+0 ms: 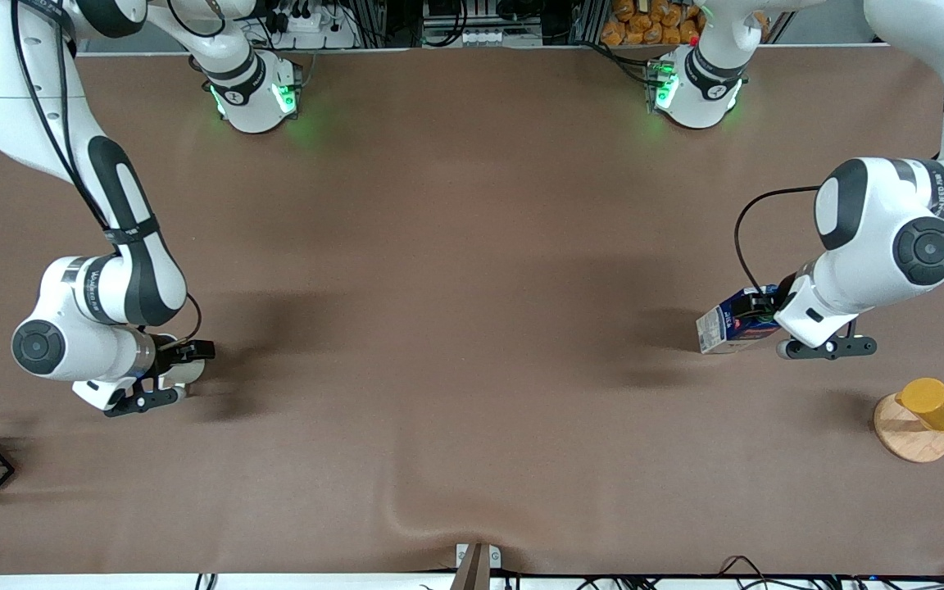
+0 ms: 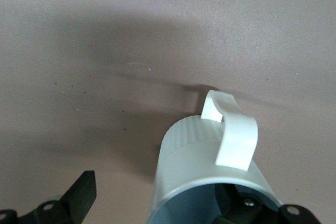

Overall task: Place milk next to cup
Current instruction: 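Grasp the milk carton with the left gripper while the right gripper grasps the mug, then carry the mug with the right gripper toward the table middle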

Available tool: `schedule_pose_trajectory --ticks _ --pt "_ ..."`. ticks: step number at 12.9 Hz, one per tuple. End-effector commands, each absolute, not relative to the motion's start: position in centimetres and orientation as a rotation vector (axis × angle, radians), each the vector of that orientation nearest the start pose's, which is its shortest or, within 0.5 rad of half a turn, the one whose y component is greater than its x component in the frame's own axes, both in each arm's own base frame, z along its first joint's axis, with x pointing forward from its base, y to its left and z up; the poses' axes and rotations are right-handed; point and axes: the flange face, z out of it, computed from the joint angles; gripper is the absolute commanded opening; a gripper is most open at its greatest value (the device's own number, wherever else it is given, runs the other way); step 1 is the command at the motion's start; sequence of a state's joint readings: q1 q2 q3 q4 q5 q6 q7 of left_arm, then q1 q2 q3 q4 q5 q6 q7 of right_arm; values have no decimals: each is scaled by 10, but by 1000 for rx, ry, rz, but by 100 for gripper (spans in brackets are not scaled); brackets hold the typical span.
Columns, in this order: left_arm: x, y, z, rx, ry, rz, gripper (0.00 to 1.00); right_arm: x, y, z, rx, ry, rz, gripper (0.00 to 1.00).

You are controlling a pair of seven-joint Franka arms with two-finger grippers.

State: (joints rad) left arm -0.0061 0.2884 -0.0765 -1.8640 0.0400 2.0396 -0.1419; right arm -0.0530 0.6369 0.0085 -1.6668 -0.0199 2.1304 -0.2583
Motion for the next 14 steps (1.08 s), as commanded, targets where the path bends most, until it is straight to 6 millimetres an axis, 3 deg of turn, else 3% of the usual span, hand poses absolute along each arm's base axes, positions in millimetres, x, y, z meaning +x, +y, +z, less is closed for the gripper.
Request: schedule_pose_trajectory --ticks 1,2,3,5,7,11,14 --pt "610 -46 350 -3130 -75 162 97 664 -33 224 -3102 -352 290 46" --pt "610 -47 350 -3131 -74 162 94 663 -35 223 -3098 -337 303 18" --pt "610 -47 349 -3130 -73 164 92 663 -35 223 -3096 -328 302 0" --pt "608 -47 345 -3129 -78 181 88 663 -35 223 -3094 -326 301 0" --pt "604 -47 342 -3127 -78 195 87 667 -31 235 -3100 -335 271 0" --pt "597 -47 342 -3122 -72 223 82 680 -21 283 -3094 -350 282 0" --pt "596 -47 341 -3119 -75 242 77 692 1 324 -3073 -405 244 0"
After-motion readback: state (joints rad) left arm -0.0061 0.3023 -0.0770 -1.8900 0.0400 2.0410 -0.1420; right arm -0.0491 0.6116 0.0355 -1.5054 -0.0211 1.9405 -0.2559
